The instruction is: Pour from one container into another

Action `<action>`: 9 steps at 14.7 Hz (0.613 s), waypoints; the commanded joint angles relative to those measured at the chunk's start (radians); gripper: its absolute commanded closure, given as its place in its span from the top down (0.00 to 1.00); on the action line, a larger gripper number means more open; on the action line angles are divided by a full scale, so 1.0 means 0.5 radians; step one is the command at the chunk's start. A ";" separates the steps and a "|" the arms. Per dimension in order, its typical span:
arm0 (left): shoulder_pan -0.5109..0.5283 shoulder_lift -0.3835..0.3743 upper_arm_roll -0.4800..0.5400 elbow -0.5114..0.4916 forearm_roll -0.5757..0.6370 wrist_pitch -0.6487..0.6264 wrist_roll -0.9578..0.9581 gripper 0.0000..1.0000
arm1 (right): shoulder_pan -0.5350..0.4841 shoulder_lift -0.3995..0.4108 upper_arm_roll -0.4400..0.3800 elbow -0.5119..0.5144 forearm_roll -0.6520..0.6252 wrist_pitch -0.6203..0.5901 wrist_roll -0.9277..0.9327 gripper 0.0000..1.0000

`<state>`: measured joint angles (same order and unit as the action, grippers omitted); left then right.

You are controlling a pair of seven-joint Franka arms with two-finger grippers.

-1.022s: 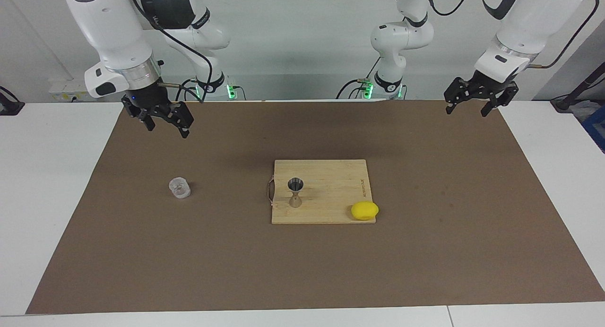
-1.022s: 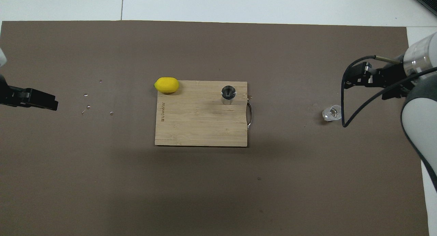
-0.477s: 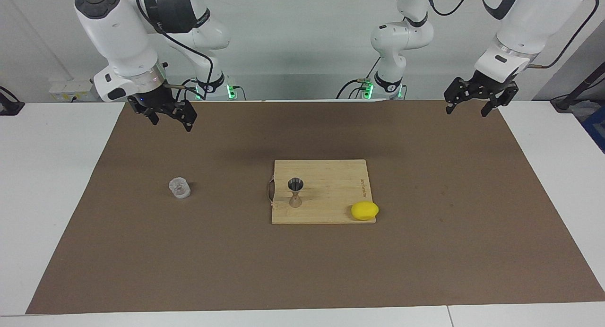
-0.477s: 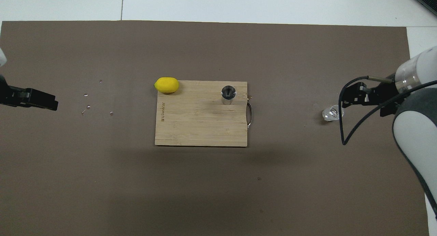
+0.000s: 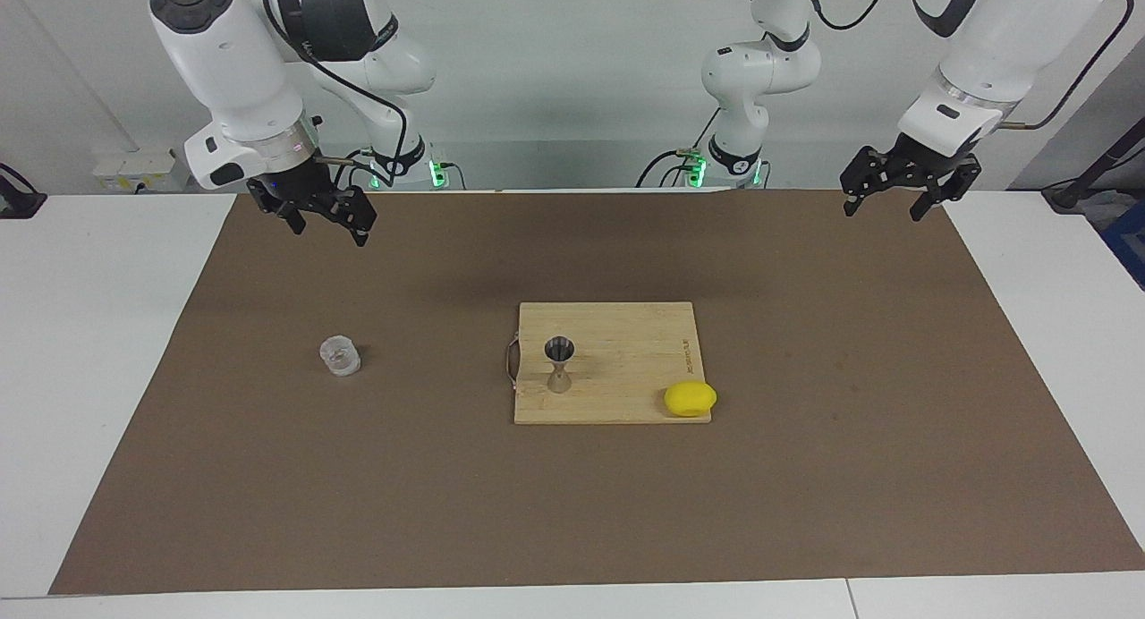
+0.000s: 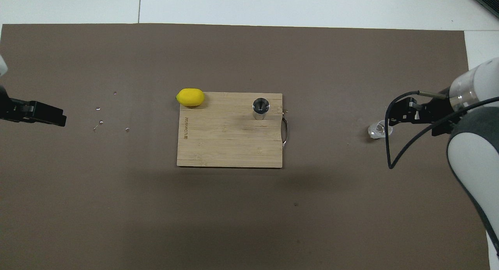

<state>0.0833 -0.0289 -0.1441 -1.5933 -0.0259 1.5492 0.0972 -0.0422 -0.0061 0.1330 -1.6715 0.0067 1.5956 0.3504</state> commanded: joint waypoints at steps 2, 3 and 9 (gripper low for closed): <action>-0.007 -0.034 0.009 -0.047 0.012 0.019 0.017 1.00 | -0.029 -0.058 0.007 -0.041 0.042 0.043 -0.029 1.00; -0.007 -0.034 0.009 -0.047 0.009 0.019 0.017 1.00 | -0.032 -0.058 0.007 -0.038 0.042 0.039 -0.032 1.00; -0.007 -0.034 0.009 -0.047 0.009 0.019 0.017 1.00 | -0.035 -0.062 -0.002 -0.032 0.039 0.021 -0.261 1.00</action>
<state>0.0833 -0.0289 -0.1441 -1.5933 -0.0259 1.5492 0.0972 -0.0455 -0.0182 0.1323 -1.6713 0.0069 1.5960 0.2936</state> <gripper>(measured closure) 0.000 0.000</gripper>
